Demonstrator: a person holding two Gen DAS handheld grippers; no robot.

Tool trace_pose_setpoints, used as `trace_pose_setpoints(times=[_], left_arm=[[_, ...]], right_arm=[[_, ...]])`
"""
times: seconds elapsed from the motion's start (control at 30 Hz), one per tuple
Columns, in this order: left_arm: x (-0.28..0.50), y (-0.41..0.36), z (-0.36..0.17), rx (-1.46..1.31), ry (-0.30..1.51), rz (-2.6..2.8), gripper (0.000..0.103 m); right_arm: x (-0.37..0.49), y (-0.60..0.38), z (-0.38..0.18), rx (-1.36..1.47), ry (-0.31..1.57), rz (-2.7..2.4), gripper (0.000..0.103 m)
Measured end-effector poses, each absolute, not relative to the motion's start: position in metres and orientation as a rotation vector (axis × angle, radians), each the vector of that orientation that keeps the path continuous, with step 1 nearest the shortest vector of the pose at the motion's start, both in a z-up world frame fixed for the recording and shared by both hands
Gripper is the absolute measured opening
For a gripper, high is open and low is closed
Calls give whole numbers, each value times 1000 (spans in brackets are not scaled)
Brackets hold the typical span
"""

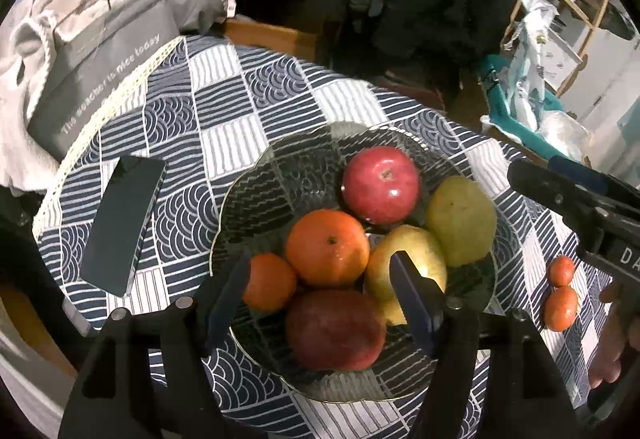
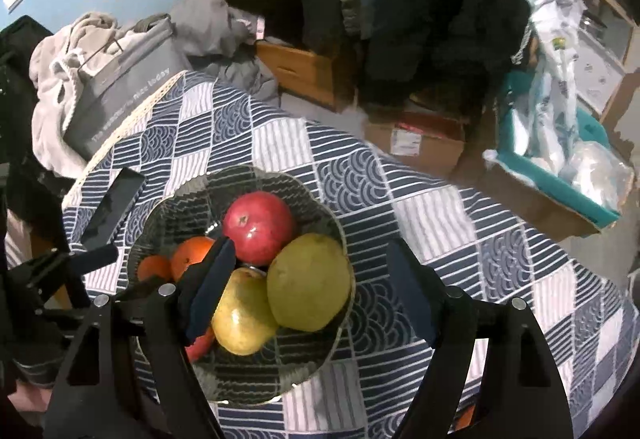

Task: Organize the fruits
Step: 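Open both grippers to drop the tangerine and green pear into the plate, then move both grippers back toward the two remaining oranges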

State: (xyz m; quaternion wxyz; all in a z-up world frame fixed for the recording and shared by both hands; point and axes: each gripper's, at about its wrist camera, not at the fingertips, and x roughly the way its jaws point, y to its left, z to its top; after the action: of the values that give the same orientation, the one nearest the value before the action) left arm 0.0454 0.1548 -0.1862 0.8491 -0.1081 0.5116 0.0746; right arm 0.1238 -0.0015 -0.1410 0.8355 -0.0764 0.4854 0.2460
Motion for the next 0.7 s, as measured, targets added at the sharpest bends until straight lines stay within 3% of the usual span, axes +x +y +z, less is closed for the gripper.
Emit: trace_pose_setpoints(times=[0.7], left_arm=[[36,103,-143,-145,988,52,74]], right_arm=[[84,-60,-91,-203,914,359,83]])
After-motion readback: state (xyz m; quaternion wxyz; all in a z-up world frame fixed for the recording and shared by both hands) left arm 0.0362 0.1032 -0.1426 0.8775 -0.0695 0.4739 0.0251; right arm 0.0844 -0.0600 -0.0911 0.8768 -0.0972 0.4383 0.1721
